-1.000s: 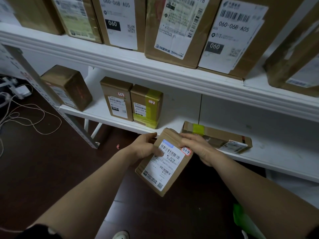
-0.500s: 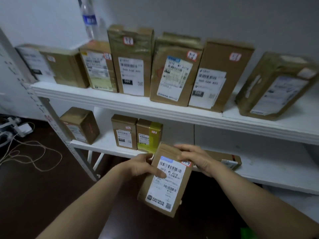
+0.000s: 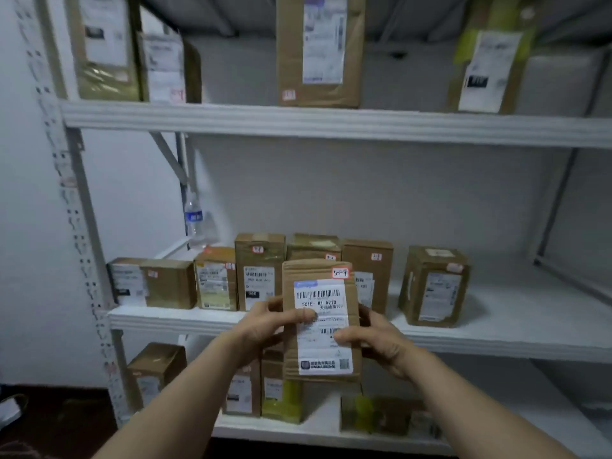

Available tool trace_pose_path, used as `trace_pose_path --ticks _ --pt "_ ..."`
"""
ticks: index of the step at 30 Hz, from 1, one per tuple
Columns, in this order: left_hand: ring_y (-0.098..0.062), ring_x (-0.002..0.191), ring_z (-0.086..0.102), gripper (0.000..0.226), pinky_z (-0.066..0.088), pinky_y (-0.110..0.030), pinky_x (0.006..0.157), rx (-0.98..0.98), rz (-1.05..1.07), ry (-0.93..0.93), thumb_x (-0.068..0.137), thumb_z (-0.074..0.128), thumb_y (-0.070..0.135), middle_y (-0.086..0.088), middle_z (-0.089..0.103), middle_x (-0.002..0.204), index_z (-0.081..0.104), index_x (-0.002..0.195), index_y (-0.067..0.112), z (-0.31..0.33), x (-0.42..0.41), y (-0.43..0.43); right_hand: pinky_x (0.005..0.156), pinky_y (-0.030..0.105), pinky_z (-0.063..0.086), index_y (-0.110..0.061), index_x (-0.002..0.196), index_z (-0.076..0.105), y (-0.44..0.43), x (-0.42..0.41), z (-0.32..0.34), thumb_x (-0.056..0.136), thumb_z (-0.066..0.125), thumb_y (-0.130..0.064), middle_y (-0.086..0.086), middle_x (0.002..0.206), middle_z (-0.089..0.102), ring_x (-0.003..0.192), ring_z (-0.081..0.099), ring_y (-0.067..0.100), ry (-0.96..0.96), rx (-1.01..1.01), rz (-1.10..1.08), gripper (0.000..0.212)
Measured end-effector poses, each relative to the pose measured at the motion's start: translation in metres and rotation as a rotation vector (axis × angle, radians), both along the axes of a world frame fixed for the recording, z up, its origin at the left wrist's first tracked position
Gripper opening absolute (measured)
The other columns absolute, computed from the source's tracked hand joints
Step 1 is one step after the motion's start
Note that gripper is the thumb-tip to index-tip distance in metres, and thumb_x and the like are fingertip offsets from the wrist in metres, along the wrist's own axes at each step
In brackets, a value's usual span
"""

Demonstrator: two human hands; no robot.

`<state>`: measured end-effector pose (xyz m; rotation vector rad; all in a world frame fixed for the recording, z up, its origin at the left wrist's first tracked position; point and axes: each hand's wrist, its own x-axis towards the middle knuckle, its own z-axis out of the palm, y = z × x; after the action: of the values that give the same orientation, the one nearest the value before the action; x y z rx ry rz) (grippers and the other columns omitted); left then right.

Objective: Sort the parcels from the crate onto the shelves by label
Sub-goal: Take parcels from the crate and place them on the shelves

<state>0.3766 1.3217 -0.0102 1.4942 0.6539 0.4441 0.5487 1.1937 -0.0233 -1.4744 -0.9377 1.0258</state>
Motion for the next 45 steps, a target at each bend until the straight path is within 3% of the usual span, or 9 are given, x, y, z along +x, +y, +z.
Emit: trace_pose_path --ticks 5,7,10,17,26,30,33,37,45 --pt "-0.021 0.097 0.07 0.061 0.056 -0.03 0.077 0.084 -0.05 -0.072 0.065 0.08 0.029 -0.006 0.072 0.109 0.06 0.12 0.012 0.067 -0.006 -0.029 0.071 0.033 0.059 -0.017 0.112 0.061 -0.02 -0.005 0.07 0.073 0.077 -0.007 0.004 0.098 0.073 0.088 0.071 0.021 -0.022 0.204 -0.063 0.044" --pt "-0.022 0.096 0.07 0.06 0.056 -0.032 0.077 0.12 -0.042 -0.089 0.065 0.08 0.033 -0.006 0.072 0.107 0.06 0.119 0.014 0.088 -0.01 -0.042 0.076 0.037 0.058 -0.016 0.114 0.061 -0.028 -0.007 0.093 0.074 0.076 -0.01 0.006 0.101 0.073 0.092 0.07 0.025 -0.004 0.262 -0.071 0.043" --pt "-0.021 0.092 0.071 0.052 0.056 -0.031 0.074 0.174 -0.009 -0.132 0.071 0.078 0.032 -0.005 0.073 0.103 0.06 0.117 0.014 0.112 -0.016 -0.056 0.082 0.042 0.057 -0.018 0.115 0.06 -0.038 -0.011 0.117 0.069 0.076 -0.018 0.01 0.105 0.072 0.096 0.069 0.029 0.005 0.318 -0.045 0.049" --pt "-0.02 0.084 0.072 0.041 0.056 -0.029 0.068 0.217 0.044 -0.23 0.075 0.076 0.026 -0.002 0.075 0.092 0.063 0.112 0.014 0.142 -0.03 -0.075 0.071 0.037 0.057 -0.025 0.117 0.06 -0.048 -0.029 0.142 0.06 0.077 -0.019 0.009 0.105 0.073 0.093 0.07 0.029 0.003 0.377 0.053 0.059" --pt "-0.021 0.094 0.07 0.043 0.055 -0.03 0.076 0.25 0.061 -0.234 0.077 0.073 0.008 -0.002 0.073 0.103 0.062 0.117 0.017 0.155 -0.044 -0.084 0.072 0.037 0.057 -0.014 0.122 0.058 -0.052 -0.039 0.155 0.074 0.074 -0.009 0.013 0.105 0.072 0.093 0.07 0.031 0.04 0.425 0.043 0.051" --pt "-0.022 0.103 0.066 0.048 0.051 -0.04 0.095 0.272 0.058 -0.238 0.076 0.075 0.014 -0.002 0.07 0.11 0.061 0.121 0.021 0.162 -0.041 -0.088 0.062 0.03 0.057 -0.018 0.12 0.058 -0.062 -0.036 0.16 0.061 0.076 -0.014 0.009 0.098 0.074 0.082 0.072 0.024 -0.021 0.43 0.043 0.062" --pt "-0.019 0.098 0.069 0.046 0.055 -0.035 0.085 0.276 0.049 -0.279 0.076 0.075 0.019 0.0 0.072 0.107 0.061 0.12 0.025 0.171 -0.028 -0.093 0.073 0.039 0.058 -0.019 0.127 0.053 -0.065 -0.023 0.166 0.058 0.088 -0.017 0.012 0.106 0.071 0.09 0.071 0.029 -0.024 0.469 -0.017 0.077" --pt "-0.017 0.1 0.065 0.04 0.049 -0.035 0.095 0.369 0.161 -0.326 0.081 0.073 0.019 0.002 0.072 0.103 0.064 0.12 0.017 0.193 -0.002 -0.102 0.089 0.044 0.055 -0.023 0.135 0.047 -0.07 0.006 0.188 0.048 0.085 -0.026 0.008 0.107 0.071 0.099 0.068 0.026 -0.119 0.575 -0.171 0.095" --pt "-0.02 0.114 0.055 0.046 0.041 -0.029 0.096 0.6 0.455 -0.214 0.085 0.07 0.015 -0.009 0.06 0.127 0.058 0.128 0.004 0.225 0.017 -0.062 0.081 0.039 0.056 -0.026 0.134 0.047 -0.071 0.068 0.243 0.067 0.082 -0.004 0.003 0.099 0.072 0.092 0.069 0.022 -0.229 0.71 -0.368 0.079"
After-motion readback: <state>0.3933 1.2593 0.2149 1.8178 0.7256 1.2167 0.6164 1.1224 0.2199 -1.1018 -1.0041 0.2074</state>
